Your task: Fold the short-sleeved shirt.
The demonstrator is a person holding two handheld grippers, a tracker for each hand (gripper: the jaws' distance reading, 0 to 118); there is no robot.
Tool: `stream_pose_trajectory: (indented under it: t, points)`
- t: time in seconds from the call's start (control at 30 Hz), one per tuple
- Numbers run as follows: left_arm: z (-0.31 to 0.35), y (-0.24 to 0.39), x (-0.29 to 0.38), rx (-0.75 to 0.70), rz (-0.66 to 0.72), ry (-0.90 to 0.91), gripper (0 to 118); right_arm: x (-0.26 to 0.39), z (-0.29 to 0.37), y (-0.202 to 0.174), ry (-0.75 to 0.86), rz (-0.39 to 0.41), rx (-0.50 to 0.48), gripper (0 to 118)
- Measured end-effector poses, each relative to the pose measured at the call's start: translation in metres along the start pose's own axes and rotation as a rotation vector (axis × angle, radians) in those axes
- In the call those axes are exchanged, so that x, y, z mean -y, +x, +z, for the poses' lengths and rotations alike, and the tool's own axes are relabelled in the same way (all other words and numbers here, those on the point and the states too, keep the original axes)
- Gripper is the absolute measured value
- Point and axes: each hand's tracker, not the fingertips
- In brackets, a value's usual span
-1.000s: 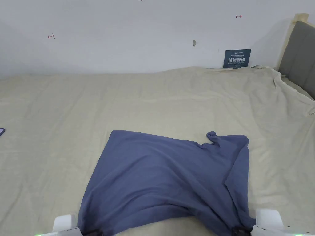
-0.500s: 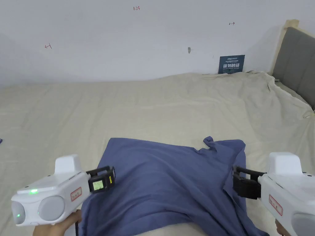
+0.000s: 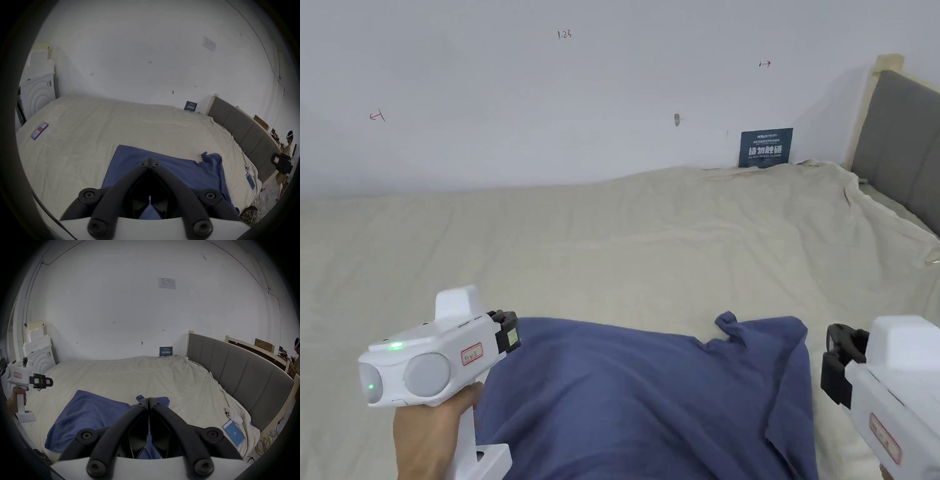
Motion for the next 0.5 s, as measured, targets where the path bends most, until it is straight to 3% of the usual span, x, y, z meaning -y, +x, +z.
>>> stream_pose_trajectory:
  t: [0.23, 0.33, 0.4, 0.43, 0.47, 0.5]
  points:
    - [-0.124, -0.038, -0.035, -0.063, -0.030, -0.202, 3, 0.004, -0.052, 0.008, -0.048, -0.006, 0.026, 0]
    - [-0.172, -0.050, -0.041, -0.081, -0.046, -0.286, 30, 0.010, -0.078, 0.011, -0.081, 0.011, 0.041, 0]
    - [-0.199, -0.056, -0.040, -0.103, -0.038, -0.329, 75, 0.013, -0.092, 0.012, -0.099, 0.016, 0.048, 0]
    - [-0.212, -0.059, -0.039, -0.121, -0.032, -0.361, 88, 0.015, -0.099, 0.012, -0.105, 0.017, 0.050, 0]
    - [-0.223, -0.062, -0.037, -0.134, -0.028, -0.386, 99, 0.016, -0.103, 0.011, -0.112, 0.021, 0.053, 0]
    - [-0.234, -0.065, -0.034, -0.143, -0.019, -0.392, 98, 0.018, -0.109, 0.010, -0.121, 0.027, 0.055, 0]
